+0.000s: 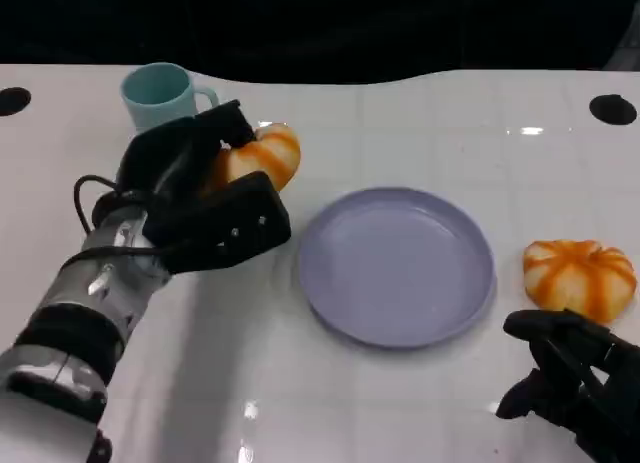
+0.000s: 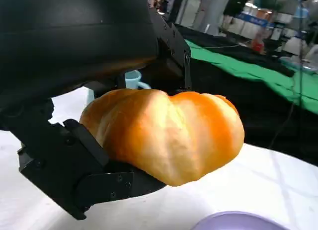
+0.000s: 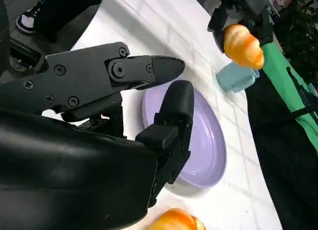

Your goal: Grasp the bread from the table and place it into the plate.

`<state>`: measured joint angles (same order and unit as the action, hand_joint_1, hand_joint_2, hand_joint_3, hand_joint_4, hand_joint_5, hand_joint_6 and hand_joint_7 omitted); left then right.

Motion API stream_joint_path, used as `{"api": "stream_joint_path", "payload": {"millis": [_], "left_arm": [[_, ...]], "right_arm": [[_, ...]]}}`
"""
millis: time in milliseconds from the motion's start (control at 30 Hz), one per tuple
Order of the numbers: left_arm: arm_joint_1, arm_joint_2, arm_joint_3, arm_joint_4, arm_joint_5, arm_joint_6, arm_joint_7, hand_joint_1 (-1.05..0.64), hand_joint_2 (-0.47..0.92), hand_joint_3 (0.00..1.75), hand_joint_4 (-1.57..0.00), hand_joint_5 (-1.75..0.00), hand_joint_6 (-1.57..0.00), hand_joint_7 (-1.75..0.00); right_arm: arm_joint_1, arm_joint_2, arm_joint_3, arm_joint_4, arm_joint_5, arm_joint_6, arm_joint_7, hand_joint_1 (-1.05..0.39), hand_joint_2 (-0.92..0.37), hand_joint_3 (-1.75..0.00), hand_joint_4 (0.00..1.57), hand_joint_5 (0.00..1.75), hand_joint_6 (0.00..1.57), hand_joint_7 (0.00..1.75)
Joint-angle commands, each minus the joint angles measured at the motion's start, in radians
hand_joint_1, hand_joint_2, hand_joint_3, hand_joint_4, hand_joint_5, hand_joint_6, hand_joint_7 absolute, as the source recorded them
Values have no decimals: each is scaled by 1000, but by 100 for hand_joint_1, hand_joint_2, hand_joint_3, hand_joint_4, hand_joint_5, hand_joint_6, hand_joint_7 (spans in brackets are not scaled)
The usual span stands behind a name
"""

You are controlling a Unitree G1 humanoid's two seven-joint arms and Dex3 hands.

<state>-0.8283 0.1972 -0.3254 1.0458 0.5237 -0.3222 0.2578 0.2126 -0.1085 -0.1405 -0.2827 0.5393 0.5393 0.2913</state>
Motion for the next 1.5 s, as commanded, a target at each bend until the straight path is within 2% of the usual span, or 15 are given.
{"api": "stream_joint_path", "payload": {"millis": [33,300,667,900,933,967,1000,1033,1100,1200,1267,1333,1367,1400,1500], "left_arm": [[-53,-25,-25,-23,-6,-85,-72,-10,47,125,-88,-175,-72,-175],[-91,-95,-92,15,37,-152,-115,-17,49,126,-90,-175,-74,-175],[-101,-121,-134,31,65,-174,-104,-17,51,124,-89,-175,-74,-175],[-119,-140,-169,67,86,-167,-150,-14,53,122,-89,-175,-73,-175],[-125,-139,-160,73,68,-168,-203,-14,53,121,-89,-175,-73,-175],[-129,-138,-153,76,55,-168,-244,-19,68,77,-77,-138,-69,-107],[-132,-137,-146,80,41,-172,-286,-22,79,49,-71,-116,-74,-64],[-133,-136,-140,83,28,-174,-320,-25,86,32,-68,-86,-74,-35],[-136,-133,-138,81,19,-166,-373,-37,91,16,-58,-41,-63,-7],[-145,-128,-144,76,24,-148,-425,-46,92,16,-49,-24,-54,-1],[-157,-121,-151,74,27,-132,-478,-65,92,30,-34,-14,-40,0],[-162,-112,-153,68,25,-133,-514,-70,92,34,-31,-11,-37,0],[-164,-106,-153,66,25,-138,-530,-82,92,43,-29,-9,-37,0],[-165,-102,-153,64,24,-141,-541,-86,92,46,-28,-9,-36,0],[-164,-100,-151,60,23,-142,-552,-90,92,49,-27,-8,-36,0]], "right_arm": [[-1,-12,-9,4,3,0,3,-47,-92,-23,61,147,57,106],[4,-8,-5,3,7,-6,15,-47,-92,-24,61,145,56,105],[7,-3,-5,11,7,-11,31,-45,-92,-27,59,149,57,106],[20,-4,-5,-9,3,-13,25,-47,-92,-25,58,149,59,105],[20,-5,-6,-8,5,-14,28,-47,-92,-25,58,149,59,105],[20,-6,-7,-7,7,-14,30,-47,-92,-25,58,149,59,105],[21,-6,-7,-7,8,-15,32,-47,-92,-25,58,149,59,104],[21,-7,-7,-8,8,-13,32,-47,-92,-25,58,149,59,104],[22,-3,-9,-15,11,-1,18,-47,-92,-24,59,149,60,104],[22,-4,-7,-16,10,0,17,-47,-92,-23,60,148,60,104],[21,-5,-7,-14,10,-4,20,-47,-92,-23,60,148,59,103],[21,-4,-8,-13,13,-4,22,-47,-92,-23,60,147,59,103],[21,-4,-9,-12,14,-4,23,-46,-92,-23,60,147,59,103],[21,-4,-9,-12,15,-4,24,-46,-92,-23,60,147,59,103],[21,-5,-9,-12,17,-4,24,-46,-92,-23,60,146,60,103]]}}
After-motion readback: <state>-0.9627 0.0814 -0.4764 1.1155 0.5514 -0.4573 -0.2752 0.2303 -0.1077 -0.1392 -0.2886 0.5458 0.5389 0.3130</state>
